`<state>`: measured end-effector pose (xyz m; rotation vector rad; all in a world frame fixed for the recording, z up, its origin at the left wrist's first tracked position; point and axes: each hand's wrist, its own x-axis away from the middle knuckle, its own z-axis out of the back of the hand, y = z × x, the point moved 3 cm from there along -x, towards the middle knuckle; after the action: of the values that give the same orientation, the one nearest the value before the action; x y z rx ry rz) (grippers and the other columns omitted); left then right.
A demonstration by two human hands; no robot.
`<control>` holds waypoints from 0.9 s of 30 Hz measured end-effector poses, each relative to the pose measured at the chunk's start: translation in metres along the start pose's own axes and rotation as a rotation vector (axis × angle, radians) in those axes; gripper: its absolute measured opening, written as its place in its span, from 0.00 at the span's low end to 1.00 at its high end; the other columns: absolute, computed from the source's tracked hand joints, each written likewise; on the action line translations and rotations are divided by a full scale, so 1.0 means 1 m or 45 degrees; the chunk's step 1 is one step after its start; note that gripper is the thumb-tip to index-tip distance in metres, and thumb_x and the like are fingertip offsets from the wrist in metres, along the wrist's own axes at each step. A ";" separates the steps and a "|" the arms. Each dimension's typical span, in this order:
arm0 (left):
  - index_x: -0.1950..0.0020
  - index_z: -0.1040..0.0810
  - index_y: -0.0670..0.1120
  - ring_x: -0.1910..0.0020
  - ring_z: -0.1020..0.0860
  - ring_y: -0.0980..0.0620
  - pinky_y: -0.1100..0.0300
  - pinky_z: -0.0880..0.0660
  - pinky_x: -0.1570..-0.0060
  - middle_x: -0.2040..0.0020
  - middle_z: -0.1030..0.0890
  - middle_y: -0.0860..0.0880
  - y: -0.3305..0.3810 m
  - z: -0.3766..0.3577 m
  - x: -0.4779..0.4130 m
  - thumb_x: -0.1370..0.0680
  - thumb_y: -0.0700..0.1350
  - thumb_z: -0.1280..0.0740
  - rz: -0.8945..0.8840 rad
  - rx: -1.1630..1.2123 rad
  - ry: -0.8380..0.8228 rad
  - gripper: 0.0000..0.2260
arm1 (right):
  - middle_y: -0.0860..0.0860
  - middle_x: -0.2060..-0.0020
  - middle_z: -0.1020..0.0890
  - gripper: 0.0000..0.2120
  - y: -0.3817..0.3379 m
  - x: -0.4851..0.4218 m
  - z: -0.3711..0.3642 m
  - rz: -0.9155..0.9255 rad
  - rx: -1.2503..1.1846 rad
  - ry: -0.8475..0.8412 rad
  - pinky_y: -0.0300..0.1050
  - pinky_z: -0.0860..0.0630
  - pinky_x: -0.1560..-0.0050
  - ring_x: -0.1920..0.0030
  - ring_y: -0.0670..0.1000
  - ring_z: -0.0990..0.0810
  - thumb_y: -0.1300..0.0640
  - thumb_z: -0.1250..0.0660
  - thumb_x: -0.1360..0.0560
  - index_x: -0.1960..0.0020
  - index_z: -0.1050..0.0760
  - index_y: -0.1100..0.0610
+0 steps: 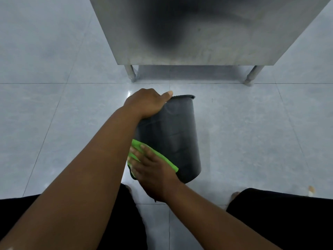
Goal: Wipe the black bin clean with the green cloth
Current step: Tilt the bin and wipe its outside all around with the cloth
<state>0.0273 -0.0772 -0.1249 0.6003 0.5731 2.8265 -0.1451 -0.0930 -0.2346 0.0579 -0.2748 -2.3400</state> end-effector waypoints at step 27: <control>0.29 0.25 0.48 0.28 0.29 0.45 0.52 0.36 0.30 0.27 0.26 0.45 -0.013 0.027 -0.020 0.22 0.71 0.48 -0.024 0.443 -0.162 0.35 | 0.51 0.19 0.45 0.40 0.033 0.030 -0.018 -0.396 -0.431 0.328 0.67 0.55 0.22 0.19 0.62 0.54 0.34 0.34 0.27 0.21 0.40 0.49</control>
<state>0.0576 -0.0621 -0.1145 0.8209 1.0495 2.6620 -0.1413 -0.1400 -0.2435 0.2491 0.2774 -2.6188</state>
